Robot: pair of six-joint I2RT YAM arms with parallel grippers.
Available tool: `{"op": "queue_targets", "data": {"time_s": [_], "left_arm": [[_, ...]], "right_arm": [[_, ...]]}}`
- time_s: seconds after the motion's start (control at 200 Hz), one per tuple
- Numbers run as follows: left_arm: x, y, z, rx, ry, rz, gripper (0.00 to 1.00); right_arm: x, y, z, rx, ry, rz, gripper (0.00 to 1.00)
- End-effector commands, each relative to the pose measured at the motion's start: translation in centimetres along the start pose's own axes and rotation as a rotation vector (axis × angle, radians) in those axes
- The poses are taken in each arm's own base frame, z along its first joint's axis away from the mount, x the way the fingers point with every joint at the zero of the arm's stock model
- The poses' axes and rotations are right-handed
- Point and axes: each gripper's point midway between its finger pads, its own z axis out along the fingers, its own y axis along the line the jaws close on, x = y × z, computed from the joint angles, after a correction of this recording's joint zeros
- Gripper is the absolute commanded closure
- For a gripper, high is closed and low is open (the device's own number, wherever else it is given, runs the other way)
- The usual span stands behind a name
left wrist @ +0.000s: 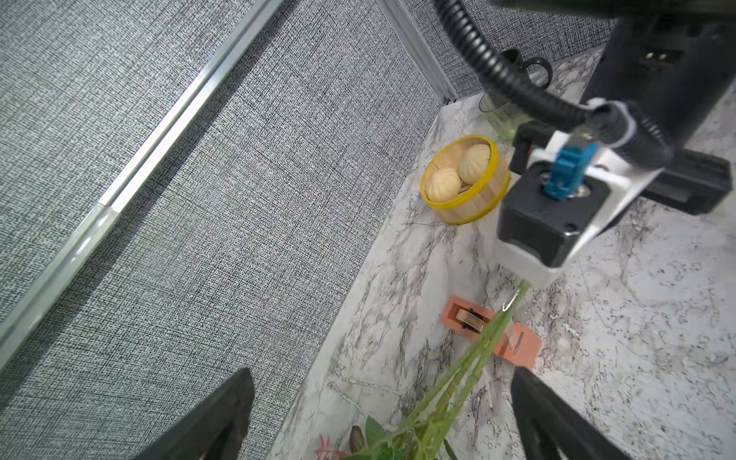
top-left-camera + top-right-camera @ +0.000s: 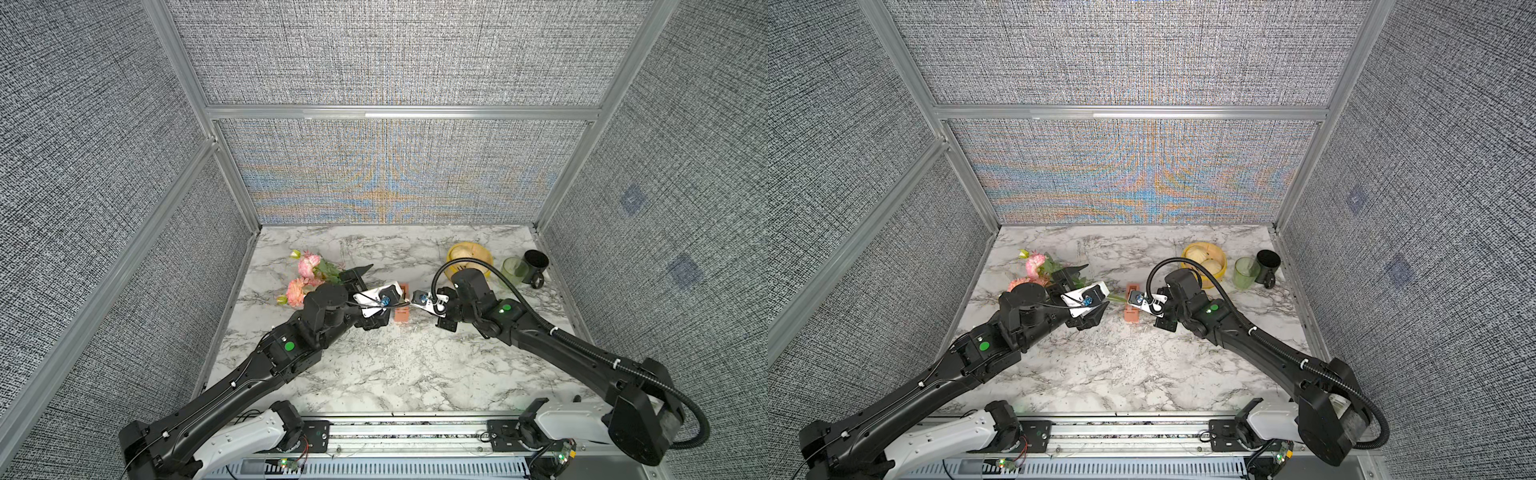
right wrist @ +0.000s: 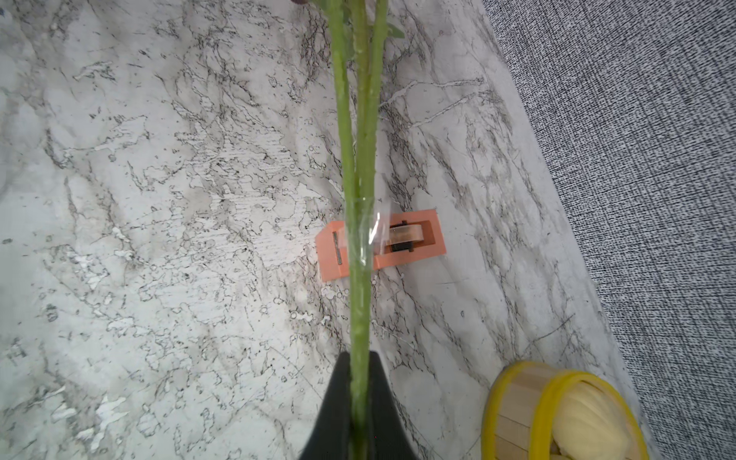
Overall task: Wrap bouquets with tape
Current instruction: Wrap the tape around the bouquet.
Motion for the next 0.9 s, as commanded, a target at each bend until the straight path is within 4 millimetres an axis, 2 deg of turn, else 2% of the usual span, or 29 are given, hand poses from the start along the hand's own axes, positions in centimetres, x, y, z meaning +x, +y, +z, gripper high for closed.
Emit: {"op": "queue_targets", "data": {"time_s": [0.0, 0.125, 0.21, 0.485, 0.565, 0.786, 0.891], "left_arm": [[1.5, -1.3, 0.5, 0.086, 0.054, -0.024, 0.0], [2.9, -1.8, 1.0, 0.138, 0.091, -0.051, 0.0], [3.2, -2.2, 1.3, 0.184, 0.099, -0.054, 0.0], [5.8, -6.7, 2.3, 0.486, 0.252, -0.025, 0.0], [6.5, -7.3, 2.7, 0.522, 0.286, -0.036, 0.01], [8.6, -8.3, 3.6, 0.574, 0.377, -0.039, 0.08], [9.2, -8.8, 3.7, 0.603, 0.405, -0.042, 0.17]], "right_arm": [[-2.1, -1.7, -0.3, 0.109, -0.091, -0.073, 1.0], [-2.0, -2.1, -0.5, 0.18, -0.099, -0.115, 1.0], [-2.3, -2.0, -0.6, 0.235, -0.122, -0.185, 1.0], [-4.7, -1.5, -1.6, 0.429, -0.302, -0.364, 1.0], [-5.1, -1.0, -1.6, 0.443, -0.333, -0.415, 1.0], [-5.6, -0.3, -2.1, 0.513, -0.368, -0.488, 1.0], [-5.5, 0.2, -2.1, 0.505, -0.364, -0.505, 1.0]]}}
